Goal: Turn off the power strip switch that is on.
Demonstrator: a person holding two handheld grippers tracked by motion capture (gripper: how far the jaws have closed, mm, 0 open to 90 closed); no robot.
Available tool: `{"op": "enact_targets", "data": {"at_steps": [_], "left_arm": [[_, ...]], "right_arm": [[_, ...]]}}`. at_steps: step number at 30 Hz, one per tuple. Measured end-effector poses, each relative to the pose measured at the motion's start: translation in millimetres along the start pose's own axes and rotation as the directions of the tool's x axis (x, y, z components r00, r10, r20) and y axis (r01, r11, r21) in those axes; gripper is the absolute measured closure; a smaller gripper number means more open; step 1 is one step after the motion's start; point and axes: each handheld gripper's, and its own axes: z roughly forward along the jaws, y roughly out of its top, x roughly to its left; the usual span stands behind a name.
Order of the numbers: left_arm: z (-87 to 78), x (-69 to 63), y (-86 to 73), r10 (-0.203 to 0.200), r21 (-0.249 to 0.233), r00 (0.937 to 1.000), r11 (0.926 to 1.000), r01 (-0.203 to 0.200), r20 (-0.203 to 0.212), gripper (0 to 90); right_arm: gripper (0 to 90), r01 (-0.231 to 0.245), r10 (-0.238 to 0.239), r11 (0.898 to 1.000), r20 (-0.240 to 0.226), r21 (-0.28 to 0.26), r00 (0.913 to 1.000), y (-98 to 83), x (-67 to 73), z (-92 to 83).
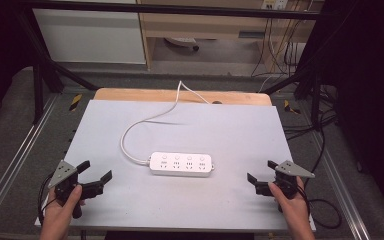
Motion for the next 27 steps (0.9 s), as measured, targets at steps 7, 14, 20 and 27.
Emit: {"op": "enact_targets", "data": {"at_steps": [7,14,20,27], "left_arm": [[-0.1,-1.0,0.0,0.01,0.003,1.0,0.9999,-0.01,-0.002,6.3],[-0.1,-0.7,0.0,0.006,0.008,1.0,0.9999,-0.006,-0.007,6.3],[-0.2,0.1,-0.2,0.001,0.01,0.9999,1.0,-0.001,-0.016,6.2],[-0.8,1.2,-0.1,0.007,0.015,0.9998,0.9999,-0.007,-0.02,6.3]], "right_arm": [[4.4,-0.002,0.002,1.0,0.004,0.002,1.0,0.4,0.8,-0.4],[4.0,-0.034,0.034,0.999,0.016,0.001,0.9993,1.6,0.2,-1.7],[3.4,-0.058,0.058,0.998,0.034,-0.009,0.9977,4.5,-0.4,-2.6],[4.1,-0.077,0.077,0.997,0.012,-0.02,0.997,9.1,0.5,-8.0]]}}
